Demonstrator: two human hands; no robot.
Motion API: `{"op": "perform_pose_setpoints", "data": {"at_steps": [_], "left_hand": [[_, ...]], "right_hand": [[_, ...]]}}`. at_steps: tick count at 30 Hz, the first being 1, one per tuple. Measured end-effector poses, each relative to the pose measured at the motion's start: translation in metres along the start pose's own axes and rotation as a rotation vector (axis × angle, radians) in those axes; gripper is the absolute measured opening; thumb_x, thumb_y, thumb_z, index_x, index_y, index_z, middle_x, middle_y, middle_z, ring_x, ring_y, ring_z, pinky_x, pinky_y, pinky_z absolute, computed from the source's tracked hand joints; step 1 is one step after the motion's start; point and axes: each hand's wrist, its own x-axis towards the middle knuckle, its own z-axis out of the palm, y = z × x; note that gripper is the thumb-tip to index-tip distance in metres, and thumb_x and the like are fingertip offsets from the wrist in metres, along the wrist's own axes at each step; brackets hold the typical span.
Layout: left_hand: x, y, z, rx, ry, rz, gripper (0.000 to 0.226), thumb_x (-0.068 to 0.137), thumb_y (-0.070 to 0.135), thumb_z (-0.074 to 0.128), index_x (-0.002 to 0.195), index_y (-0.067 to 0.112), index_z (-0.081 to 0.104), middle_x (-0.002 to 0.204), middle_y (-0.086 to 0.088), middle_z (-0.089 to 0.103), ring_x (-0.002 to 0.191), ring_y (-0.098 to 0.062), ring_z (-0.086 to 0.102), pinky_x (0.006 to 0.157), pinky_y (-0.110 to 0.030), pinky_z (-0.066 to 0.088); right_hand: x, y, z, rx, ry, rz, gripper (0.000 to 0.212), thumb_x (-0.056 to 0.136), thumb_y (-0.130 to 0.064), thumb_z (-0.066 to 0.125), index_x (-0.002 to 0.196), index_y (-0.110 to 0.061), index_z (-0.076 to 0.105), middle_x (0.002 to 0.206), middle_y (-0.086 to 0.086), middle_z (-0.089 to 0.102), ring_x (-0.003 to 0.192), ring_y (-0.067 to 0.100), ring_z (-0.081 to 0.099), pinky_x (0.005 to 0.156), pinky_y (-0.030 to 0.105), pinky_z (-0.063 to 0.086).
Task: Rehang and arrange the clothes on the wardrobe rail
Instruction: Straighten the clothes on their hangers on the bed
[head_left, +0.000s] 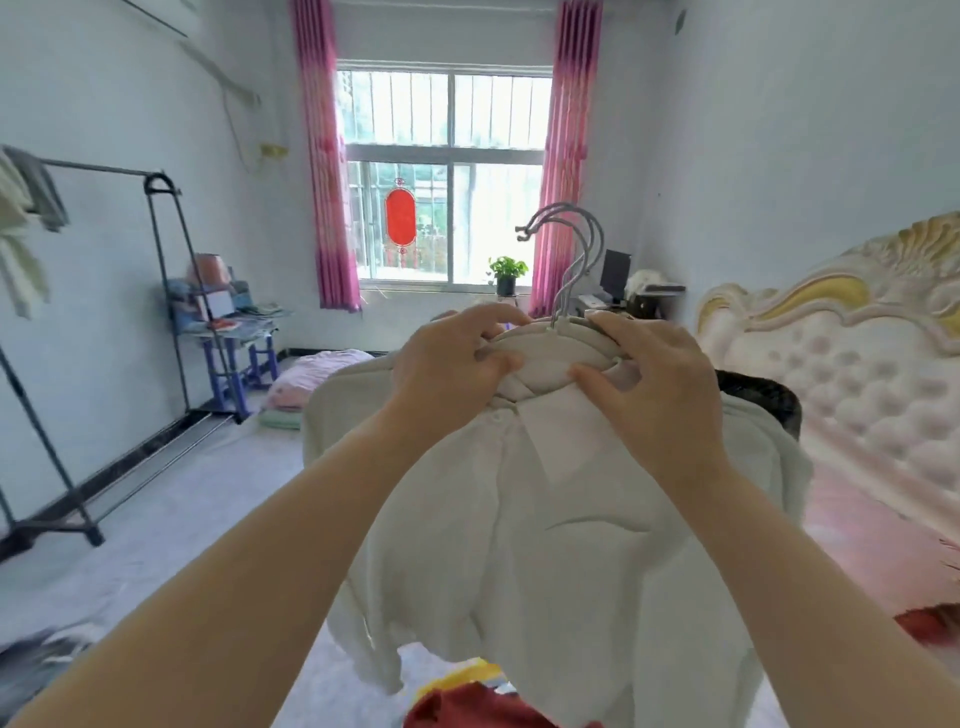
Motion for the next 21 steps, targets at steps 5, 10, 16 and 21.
{"op": "perform_pose_setpoints", "data": {"at_steps": [5,10,16,21], "left_hand": [[-0.046,-0.081,-0.093,0.066,-0.011,-0.065,0.029,0.077,0.016,0.066,0.102,0.032,0.065,0.089,0.004,0.066,0.081,-0.013,0.056,0.081,-0.038,0.048],[-0.098,-0.174,-0.184,0.067,-0.066,-0.16,0.031,0.068,0.025,0.06,0.096,0.035,0.065,0.083,0.011,0.064,0.072,-0.005,0.054,0.077,-0.031,0.048],[-0.134,-0.252,-0.27,0.058,-0.133,-0.261,0.044,0.076,0.006,0.067,0.079,0.049,0.055,0.072,0.021,0.056,0.06,0.013,0.049,0.067,-0.016,0.041],[-0.137,-0.279,-0.314,0.022,-0.226,-0.274,0.04,0.076,0.005,0.066,0.079,0.044,0.06,0.072,0.017,0.06,0.051,0.007,0.05,0.054,-0.003,0.036]], "right_hand": [[-0.038,-0.1,0.075,0.092,-0.104,0.041,0.044,0.07,-0.034,0.068,0.111,-0.019,0.068,0.092,0.006,0.066,0.087,0.027,0.06,0.081,0.037,0.047],[-0.088,-0.207,0.152,0.11,-0.218,0.114,0.045,0.07,-0.035,0.07,0.112,-0.021,0.068,0.088,0.003,0.065,0.088,0.027,0.058,0.081,0.038,0.045],[-0.126,-0.302,0.217,0.134,-0.323,0.19,0.042,0.068,-0.032,0.075,0.109,-0.022,0.069,0.089,0.005,0.067,0.087,0.028,0.061,0.079,0.039,0.05],[-0.133,-0.34,0.24,0.106,-0.397,0.228,0.042,0.069,-0.034,0.078,0.11,-0.03,0.068,0.089,-0.002,0.065,0.089,0.022,0.061,0.076,0.024,0.039]]}}
